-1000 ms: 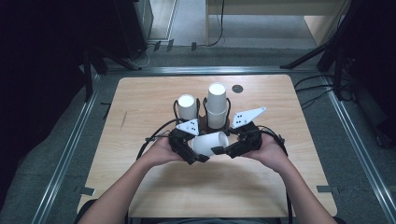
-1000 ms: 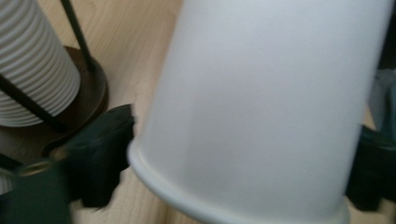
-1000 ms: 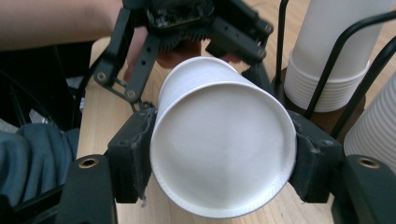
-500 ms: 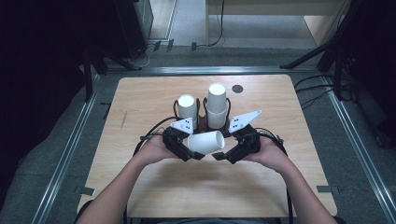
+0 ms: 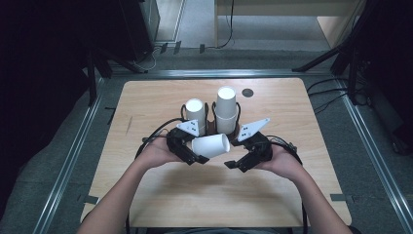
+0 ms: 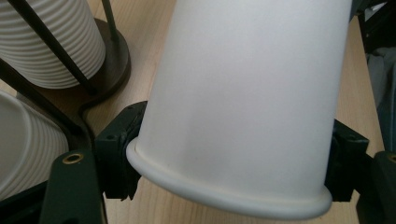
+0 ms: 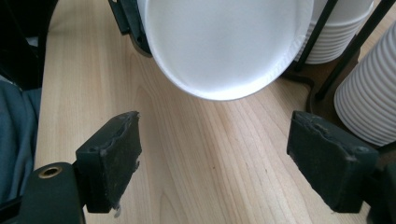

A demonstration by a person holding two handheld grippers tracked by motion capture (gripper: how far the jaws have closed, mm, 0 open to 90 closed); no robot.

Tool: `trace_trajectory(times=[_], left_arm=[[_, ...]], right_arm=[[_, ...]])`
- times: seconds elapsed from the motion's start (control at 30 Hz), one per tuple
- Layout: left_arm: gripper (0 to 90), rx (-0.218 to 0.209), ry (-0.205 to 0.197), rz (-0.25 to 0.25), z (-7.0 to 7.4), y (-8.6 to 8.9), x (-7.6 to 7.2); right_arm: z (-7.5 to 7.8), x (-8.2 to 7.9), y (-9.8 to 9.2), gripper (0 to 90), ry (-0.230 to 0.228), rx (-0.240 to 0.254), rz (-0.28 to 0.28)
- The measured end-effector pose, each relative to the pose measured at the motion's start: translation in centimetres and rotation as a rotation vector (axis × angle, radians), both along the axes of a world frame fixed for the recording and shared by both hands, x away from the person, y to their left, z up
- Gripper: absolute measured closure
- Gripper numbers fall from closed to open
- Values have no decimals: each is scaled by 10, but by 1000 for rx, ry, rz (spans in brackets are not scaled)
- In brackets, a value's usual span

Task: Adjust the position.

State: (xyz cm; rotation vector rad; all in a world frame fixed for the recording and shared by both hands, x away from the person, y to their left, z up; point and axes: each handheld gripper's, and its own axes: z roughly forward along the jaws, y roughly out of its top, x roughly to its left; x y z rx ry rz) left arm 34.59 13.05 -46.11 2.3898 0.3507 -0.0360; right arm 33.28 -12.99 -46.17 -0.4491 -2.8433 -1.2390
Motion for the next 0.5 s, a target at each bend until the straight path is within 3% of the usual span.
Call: trace_trajectory(times=[0.2,0.5], left_arm=[[241,63,15,-14,0,-6,3],[241,107,32,-39,-2,-15,4]], right_arm=[[-4,1,2,178,2,-18,-1],[-7,1,3,190,2,-34,10]])
